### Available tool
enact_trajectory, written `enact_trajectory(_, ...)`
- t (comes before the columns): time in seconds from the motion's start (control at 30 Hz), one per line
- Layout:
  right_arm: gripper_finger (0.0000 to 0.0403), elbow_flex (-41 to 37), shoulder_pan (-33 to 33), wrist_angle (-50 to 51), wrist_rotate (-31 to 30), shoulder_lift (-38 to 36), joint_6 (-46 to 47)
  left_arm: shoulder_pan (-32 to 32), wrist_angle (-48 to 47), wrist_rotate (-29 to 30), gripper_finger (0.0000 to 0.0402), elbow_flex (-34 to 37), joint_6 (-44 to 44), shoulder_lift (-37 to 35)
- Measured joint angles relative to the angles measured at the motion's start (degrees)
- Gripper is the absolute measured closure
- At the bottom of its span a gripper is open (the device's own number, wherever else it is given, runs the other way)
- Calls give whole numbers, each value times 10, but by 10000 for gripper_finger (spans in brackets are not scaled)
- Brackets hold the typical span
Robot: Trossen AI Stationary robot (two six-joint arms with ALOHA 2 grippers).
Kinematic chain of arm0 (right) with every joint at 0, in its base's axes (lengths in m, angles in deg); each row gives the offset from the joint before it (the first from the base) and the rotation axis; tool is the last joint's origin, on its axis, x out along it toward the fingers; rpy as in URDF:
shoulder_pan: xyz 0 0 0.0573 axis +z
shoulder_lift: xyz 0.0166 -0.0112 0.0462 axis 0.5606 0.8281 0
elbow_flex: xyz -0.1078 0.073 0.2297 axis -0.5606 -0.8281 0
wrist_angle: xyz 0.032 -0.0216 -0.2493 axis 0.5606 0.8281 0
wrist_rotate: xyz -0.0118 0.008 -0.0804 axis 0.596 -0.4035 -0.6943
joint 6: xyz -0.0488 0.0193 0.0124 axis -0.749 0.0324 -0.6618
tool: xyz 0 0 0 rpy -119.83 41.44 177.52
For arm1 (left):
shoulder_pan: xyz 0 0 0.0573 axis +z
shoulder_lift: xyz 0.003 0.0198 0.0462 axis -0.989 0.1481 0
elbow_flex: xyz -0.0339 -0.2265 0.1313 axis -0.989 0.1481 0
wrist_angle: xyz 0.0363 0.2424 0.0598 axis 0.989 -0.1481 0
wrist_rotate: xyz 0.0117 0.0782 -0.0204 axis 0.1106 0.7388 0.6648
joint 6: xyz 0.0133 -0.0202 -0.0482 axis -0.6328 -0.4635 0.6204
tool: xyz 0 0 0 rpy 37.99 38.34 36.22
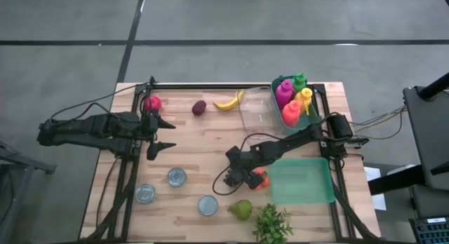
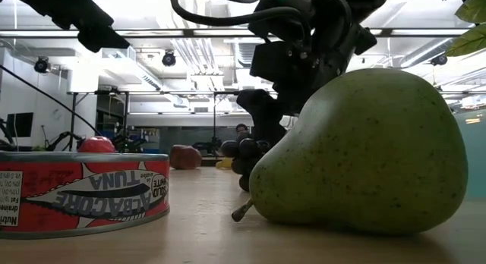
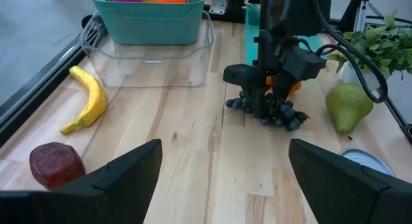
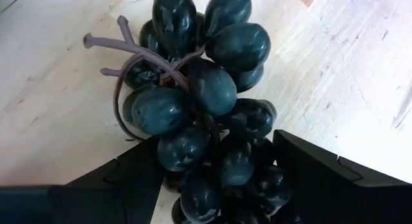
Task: Pick & Place Food Item
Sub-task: Put the grapes into the green transparent bin
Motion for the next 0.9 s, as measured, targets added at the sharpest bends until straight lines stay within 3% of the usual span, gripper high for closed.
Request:
enact_trajectory(0.5,262,4,0,0,-17,-4,28,0,0,0,58,0,0,0)
enact_trajectory(0.9,298,30,0,9,-17,-21,42,0,0,0,58,0,0,0)
